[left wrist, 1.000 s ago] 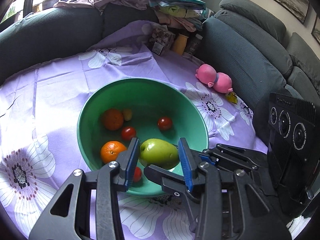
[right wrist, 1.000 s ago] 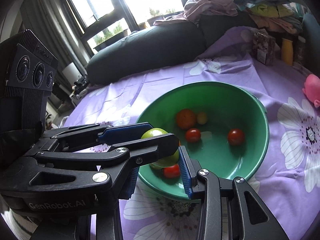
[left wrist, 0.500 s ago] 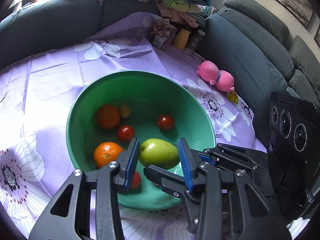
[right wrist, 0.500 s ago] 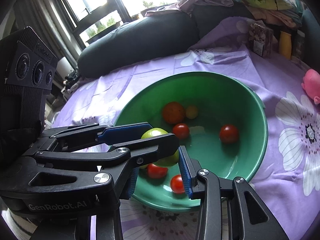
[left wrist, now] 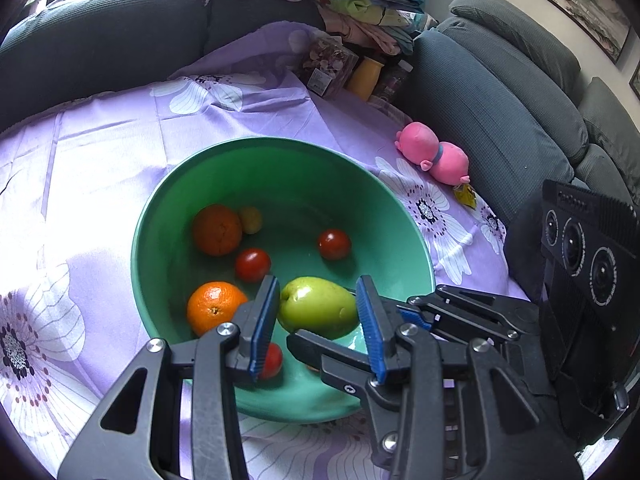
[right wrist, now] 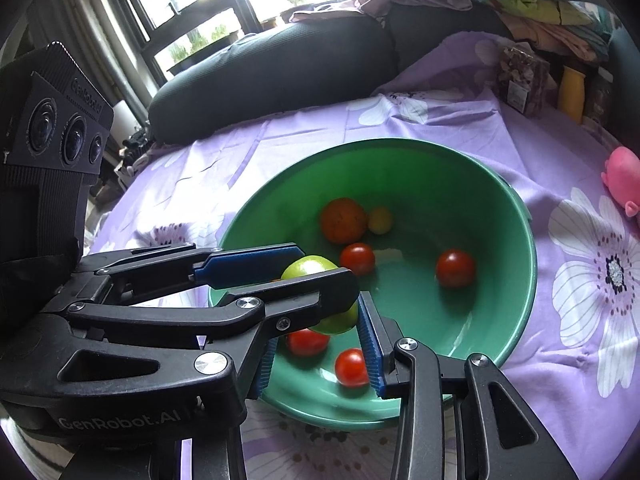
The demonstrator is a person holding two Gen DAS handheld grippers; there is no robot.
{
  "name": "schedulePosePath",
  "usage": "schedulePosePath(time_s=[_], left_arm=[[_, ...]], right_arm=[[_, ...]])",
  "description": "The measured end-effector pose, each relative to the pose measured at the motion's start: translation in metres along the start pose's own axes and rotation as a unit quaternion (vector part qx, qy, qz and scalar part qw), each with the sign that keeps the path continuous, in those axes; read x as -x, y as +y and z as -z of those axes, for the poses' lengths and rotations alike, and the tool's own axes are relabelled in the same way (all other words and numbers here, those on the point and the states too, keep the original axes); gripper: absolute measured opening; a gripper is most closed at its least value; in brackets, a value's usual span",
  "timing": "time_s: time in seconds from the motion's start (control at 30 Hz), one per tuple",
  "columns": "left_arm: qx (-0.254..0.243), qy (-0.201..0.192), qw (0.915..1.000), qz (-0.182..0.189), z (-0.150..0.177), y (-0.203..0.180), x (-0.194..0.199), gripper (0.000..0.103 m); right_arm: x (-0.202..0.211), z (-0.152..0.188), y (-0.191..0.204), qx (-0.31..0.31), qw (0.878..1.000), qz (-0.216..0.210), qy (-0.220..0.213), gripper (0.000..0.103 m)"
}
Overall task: Organize fruits
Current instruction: 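Carry the green fruit over the green bowl with both tools, then open both tools to drop the green fruit into the bowl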
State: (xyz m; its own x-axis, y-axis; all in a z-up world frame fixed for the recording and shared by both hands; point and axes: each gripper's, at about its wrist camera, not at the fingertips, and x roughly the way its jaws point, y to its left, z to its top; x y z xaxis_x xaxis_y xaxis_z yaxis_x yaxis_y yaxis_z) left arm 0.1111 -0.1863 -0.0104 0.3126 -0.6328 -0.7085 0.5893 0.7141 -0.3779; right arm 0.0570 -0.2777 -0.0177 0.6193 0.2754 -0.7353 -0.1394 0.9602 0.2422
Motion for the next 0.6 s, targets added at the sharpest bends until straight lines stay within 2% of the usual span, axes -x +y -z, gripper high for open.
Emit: schedulePosePath(time_s=[0.6], left_arm=[[0.000, 0.001, 1.0000, 0.000, 0.0007, 0.0004, 0.0004, 0.040]], right_arm=[[-0.0021, -0.0002, 0.0002, 0.001, 1.000, 0.005, 0.006, 0.040]])
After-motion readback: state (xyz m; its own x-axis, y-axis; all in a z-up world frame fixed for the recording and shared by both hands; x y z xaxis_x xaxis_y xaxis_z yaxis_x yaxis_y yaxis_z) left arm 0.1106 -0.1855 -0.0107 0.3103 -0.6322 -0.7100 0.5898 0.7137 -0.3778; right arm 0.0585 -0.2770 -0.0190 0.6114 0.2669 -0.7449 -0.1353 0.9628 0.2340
